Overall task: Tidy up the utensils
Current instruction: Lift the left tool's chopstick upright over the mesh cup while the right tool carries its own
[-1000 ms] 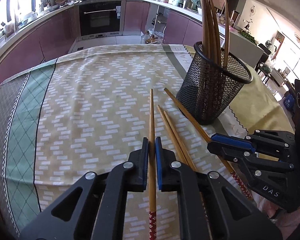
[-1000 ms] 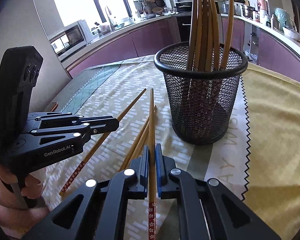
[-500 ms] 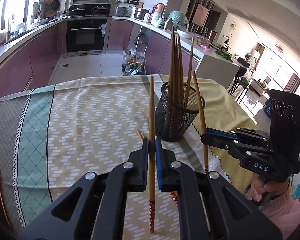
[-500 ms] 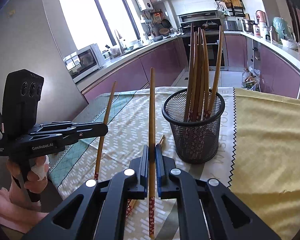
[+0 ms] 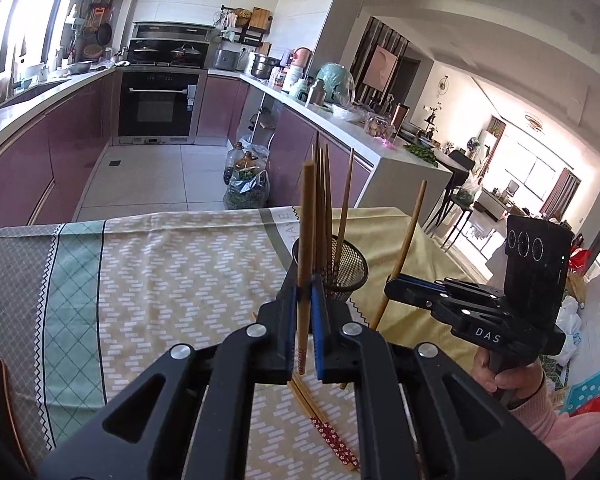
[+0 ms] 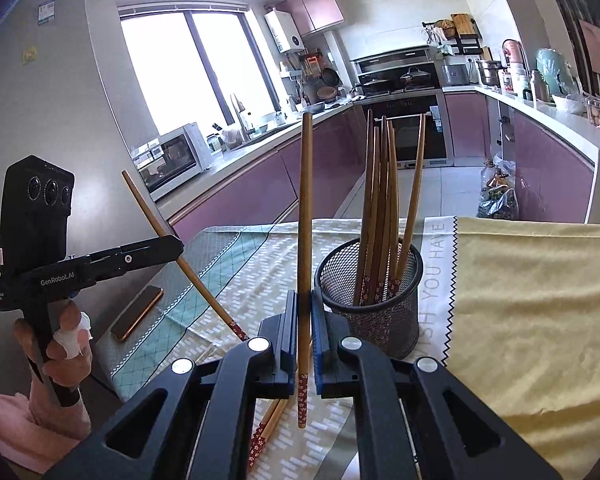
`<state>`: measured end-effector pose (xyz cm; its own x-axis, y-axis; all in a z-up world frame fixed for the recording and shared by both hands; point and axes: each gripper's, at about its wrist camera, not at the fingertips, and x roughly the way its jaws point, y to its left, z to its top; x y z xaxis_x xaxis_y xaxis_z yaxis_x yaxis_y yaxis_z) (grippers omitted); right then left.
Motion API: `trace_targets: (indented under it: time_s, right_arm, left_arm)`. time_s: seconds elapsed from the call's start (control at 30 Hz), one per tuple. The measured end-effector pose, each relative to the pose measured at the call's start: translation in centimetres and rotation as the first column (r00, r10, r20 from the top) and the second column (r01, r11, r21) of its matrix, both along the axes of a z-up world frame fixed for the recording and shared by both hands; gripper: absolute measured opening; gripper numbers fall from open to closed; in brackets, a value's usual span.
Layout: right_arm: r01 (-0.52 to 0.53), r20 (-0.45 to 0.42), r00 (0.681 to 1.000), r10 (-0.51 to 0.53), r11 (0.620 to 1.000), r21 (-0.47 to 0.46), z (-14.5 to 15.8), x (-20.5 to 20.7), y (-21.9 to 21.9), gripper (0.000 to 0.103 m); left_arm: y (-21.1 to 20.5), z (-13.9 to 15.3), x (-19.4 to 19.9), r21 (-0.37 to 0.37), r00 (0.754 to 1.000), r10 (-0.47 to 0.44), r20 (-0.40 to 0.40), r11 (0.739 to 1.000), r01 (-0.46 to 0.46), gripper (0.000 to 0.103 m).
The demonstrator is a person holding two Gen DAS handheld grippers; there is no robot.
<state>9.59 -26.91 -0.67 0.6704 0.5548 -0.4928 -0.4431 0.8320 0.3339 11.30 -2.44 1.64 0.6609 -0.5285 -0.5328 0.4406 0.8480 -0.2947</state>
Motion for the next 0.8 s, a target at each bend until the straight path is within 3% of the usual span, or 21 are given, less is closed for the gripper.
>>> trace_targets:
  time_s: [0.57,0.8]
  right_arm:
    - [0.059,0.159,0.985,-0.060,0.998,0.014,5.7,1.8,-1.4,0.006]
    - [0.088,0.179,0.980,-0.089,0.996,0.014,6.5,3.4,-1.6,0.006]
  left_arm:
    - [-3.1,6.6,2.3,-0.033,0.990,-0.025,0.136,0.999,0.029,0.007]
    - [-5.0,8.0,3.2,0.008,0.986,-0.028,0.163,1.000,0.027,0.007]
